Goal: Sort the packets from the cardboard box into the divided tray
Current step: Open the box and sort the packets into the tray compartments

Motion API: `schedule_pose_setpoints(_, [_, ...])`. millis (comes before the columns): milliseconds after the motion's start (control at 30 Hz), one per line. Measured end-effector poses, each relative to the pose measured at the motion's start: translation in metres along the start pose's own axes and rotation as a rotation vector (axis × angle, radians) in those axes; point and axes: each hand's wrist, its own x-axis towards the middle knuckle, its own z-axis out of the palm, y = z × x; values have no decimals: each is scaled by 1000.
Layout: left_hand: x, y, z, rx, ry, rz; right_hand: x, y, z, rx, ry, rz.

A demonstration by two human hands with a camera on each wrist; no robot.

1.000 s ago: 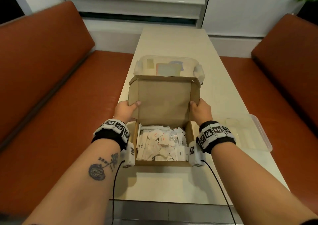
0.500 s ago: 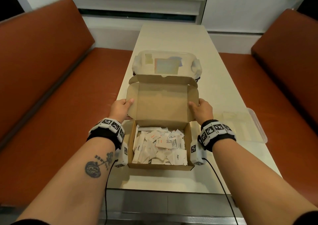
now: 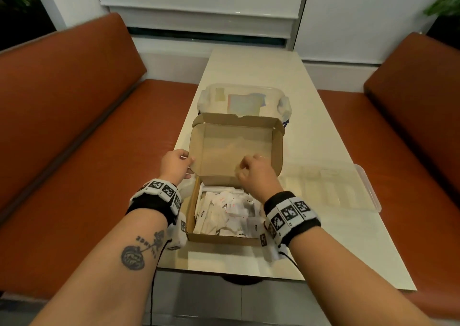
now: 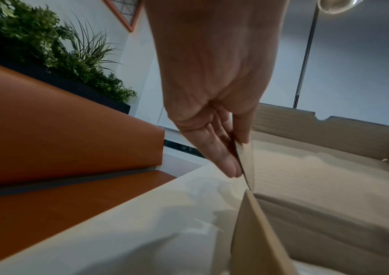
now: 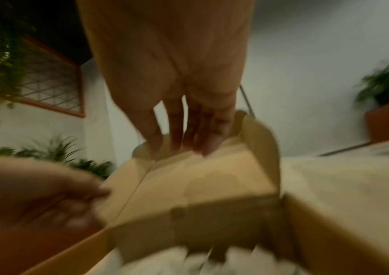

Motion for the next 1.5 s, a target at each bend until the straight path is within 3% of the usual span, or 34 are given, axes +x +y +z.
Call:
schedule_pose_setpoints(67, [0, 1, -2, 26, 13, 13, -8, -7, 17, -95, -241, -25])
schedule_pose_setpoints(133, [0, 2, -4, 48, 24, 24, -12, -11, 32, -175, -394, -15])
schedule_pose_setpoints(367, [-1, -5, -12, 51, 89, 24, -13, -12, 54, -324, -555, -2])
schedule_pose_setpoints(567, [0, -2, -10, 68, 109, 41, -10, -12, 58, -353, -514, -5])
schedule_pose_setpoints(967, [2, 3, -3, 159, 158, 37, -2, -9, 60, -147, -553, -12])
schedule_pose_setpoints(1233, [-3, 4, 0, 209, 176, 49, 4, 1, 54, -22, -449, 6])
schedule_pose_setpoints(1367, [-11, 8, 4, 196, 229, 87, 8, 6, 49, 116, -396, 67])
schedule_pose_setpoints(1500, [-19, 15, 10, 230, 340, 220, 8, 9, 40, 269, -339, 98])
